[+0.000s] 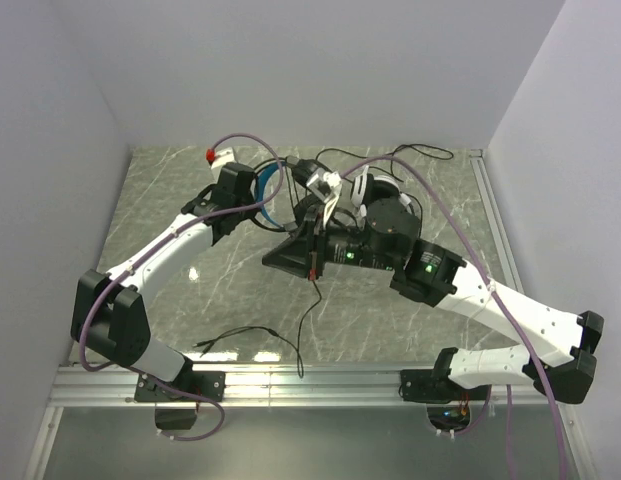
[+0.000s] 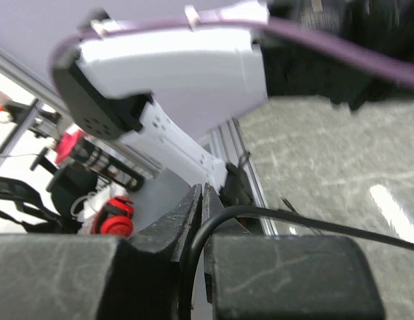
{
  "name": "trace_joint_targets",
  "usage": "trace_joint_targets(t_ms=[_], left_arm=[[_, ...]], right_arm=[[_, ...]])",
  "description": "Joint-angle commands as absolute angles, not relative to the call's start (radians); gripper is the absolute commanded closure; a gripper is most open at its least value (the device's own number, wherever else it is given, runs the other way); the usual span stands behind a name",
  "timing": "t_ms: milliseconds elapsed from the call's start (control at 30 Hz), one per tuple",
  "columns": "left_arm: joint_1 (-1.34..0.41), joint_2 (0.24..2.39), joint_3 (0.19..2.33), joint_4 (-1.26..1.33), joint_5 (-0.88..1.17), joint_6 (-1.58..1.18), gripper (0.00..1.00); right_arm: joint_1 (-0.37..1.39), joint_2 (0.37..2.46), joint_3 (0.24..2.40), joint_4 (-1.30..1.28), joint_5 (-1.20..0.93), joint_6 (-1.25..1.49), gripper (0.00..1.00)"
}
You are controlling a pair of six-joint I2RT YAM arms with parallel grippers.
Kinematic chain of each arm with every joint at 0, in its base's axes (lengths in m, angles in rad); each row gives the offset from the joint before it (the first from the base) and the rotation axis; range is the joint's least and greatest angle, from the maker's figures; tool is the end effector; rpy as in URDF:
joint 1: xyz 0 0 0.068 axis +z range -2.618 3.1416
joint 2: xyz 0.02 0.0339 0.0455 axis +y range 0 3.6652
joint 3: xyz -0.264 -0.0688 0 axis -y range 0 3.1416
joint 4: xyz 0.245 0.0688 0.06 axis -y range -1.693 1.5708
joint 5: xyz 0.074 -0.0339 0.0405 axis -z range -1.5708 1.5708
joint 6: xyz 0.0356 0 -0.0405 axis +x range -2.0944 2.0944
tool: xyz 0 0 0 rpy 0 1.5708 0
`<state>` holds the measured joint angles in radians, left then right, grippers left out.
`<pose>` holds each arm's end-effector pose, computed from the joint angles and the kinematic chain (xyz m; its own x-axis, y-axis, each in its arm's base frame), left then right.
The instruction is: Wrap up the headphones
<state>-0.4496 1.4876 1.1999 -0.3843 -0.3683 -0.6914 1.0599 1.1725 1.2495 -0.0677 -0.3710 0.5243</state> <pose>0.3063 -0.1336 0.2979 -0.5287 -0.4054 -0.7458 -0.2406 0.9141 -0.3263 0.1180 0.2370 0.4365 -0.4918 0.0768 -0.8673 -0.8595 0.1167 0.4977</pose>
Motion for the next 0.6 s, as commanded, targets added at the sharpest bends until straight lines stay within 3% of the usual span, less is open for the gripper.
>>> trace_joint_targets(t_ms=[0, 567], left_arm=[[-0.463, 1.496, 1.187, -0.288, -0.462, -0.678, 1.00], [-0.523, 1.517, 1.170, -0.270, -0.542, -0.617, 1.00]], right_arm=[[1.026, 1.163, 1.374, 0.011, -0.462, 0.538, 0.89], [0.787, 1.218, 1.509, 0.018, -0.661, 0.646, 0.87]])
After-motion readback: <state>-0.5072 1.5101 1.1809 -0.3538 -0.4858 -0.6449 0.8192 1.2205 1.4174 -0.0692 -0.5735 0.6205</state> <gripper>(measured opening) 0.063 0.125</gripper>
